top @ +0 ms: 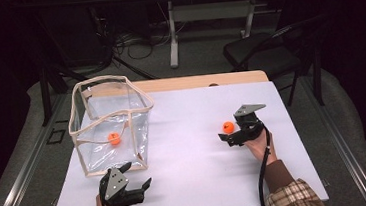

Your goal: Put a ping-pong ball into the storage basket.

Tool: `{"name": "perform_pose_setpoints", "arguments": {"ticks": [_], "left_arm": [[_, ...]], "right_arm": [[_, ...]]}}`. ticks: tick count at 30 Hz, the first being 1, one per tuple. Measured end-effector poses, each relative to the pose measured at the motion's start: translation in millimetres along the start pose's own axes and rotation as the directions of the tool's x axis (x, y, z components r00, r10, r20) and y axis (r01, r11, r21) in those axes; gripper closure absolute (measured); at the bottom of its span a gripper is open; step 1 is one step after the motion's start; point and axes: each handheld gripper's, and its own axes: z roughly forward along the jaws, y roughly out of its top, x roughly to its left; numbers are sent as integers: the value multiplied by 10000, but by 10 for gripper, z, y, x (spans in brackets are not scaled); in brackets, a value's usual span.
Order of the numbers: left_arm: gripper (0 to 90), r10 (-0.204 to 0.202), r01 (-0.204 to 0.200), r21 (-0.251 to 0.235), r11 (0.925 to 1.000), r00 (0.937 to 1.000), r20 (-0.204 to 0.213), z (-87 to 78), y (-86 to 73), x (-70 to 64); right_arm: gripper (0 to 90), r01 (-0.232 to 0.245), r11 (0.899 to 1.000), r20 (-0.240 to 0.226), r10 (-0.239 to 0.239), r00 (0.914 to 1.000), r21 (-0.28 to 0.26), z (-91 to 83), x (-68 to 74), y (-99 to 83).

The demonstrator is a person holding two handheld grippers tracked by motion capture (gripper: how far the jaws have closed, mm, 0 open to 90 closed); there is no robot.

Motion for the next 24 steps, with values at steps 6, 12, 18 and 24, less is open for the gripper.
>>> {"name": "perform_pose_setpoints", "arguments": {"ticks": [6,12,18,24], "left_arm": [[160,9,-9,8,10000,10000,-16,-6,0,-2],[160,14,-14,12,10000,10000,-12,-4,0,-2],[160,29,-29,30,10000,10000,-11,-4,1,-1],[160,25,-25,18,10000,10000,-11,-5,1,-4]], "right_arm": [[0,-39,9999,60,38,10000,93,21,-16,19],[0,47,9999,98,-49,9999,166,38,-10,32],[0,-38,9998,109,36,9999,181,54,-34,47],[0,-17,9997,152,13,9999,238,66,-40,56]]}}
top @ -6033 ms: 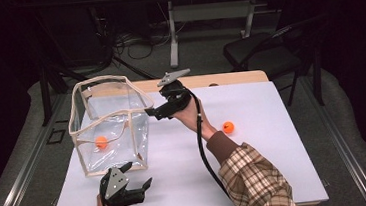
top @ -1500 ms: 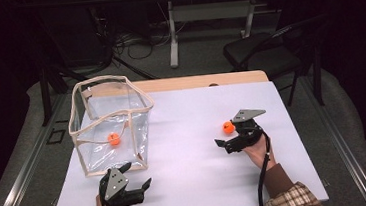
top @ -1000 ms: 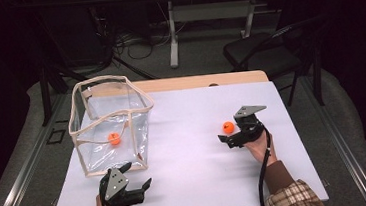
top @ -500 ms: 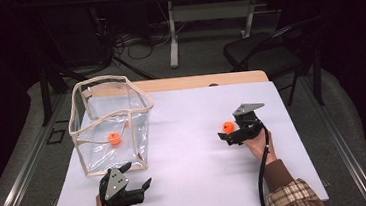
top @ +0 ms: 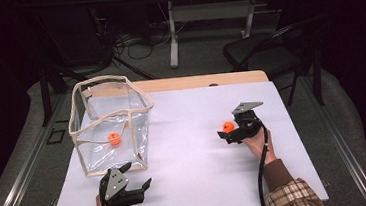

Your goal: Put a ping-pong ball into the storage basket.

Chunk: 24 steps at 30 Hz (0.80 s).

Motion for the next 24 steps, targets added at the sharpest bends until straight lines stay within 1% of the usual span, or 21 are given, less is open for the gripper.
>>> {"name": "perform_pose_setpoints", "arguments": {"ticks": [5,13,15,24], "left_arm": [[160,10,-10,4,10000,10000,1,1,0,2],[160,-18,18,-12,10000,10000,-7,1,-1,3],[160,-20,20,-8,10000,10000,-6,1,-1,3],[160,-19,19,-14,10000,10000,-4,-1,-1,3]], "right_arm": [[0,-71,10000,30,71,10000,-43,10,-31,5],[0,-102,9999,96,101,9999,133,79,-70,-6],[0,-152,9996,119,149,9998,254,92,-78,-10],[0,-331,9984,194,323,9993,458,170,-124,-22]]}}
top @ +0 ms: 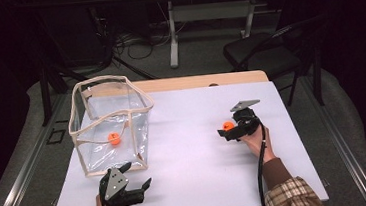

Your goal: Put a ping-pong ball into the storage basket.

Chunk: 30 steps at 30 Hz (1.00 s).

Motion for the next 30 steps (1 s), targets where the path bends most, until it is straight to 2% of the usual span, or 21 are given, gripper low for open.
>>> {"name": "perform_pose_setpoints", "arguments": {"ticks": [5,10,13,16,23,30], "left_arm": [[160,-1,1,12,10000,10000,-1,1,0,1],[160,2,-2,12,10000,10000,-2,-3,0,1],[160,5,-5,10,10000,10000,-2,-3,1,-1],[160,-4,4,10,10000,10000,0,2,0,2],[160,-8,8,8,10000,10000,4,1,0,1],[160,-2,2,20,10000,10000,2,0,-1,2]], "right_arm": [[24,-69,9997,19,68,10000,228,40,-13,-14],[151,-107,9995,142,102,9998,288,49,-15,-24],[246,-79,9991,421,61,9991,423,52,-13,-26],[301,-53,9985,576,21,9983,547,69,-21,-33],[389,-94,9969,698,39,9976,781,99,-16,-39],[427,-14,9951,704,-56,9975,987,111,-10,-38]]}}
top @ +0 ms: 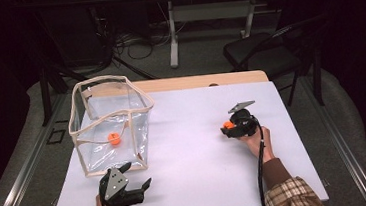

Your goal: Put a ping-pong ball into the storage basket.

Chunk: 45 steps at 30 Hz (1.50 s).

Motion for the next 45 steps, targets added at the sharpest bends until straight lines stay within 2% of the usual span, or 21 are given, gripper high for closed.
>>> {"name": "perform_pose_setpoints", "arguments": {"ticks": [7,13,30,45], "left_arm": [[160,-3,3,7,10000,10000,4,1,0,0],[160,-10,10,6,10000,10000,2,0,0,-2],[160,-4,4,-3,10000,10000,5,0,1,-1],[160,-11,11,-4,10000,10000,14,-1,0,-1]], "right_arm": [[499,15,9999,79,-17,10000,163,7,1,-1],[504,55,9999,46,-55,10000,134,-9,4,4],[507,249,9989,229,-240,9995,-385,-135,69,53],[507,545,9947,92,-539,9985,-877,-224,174,102]]}}
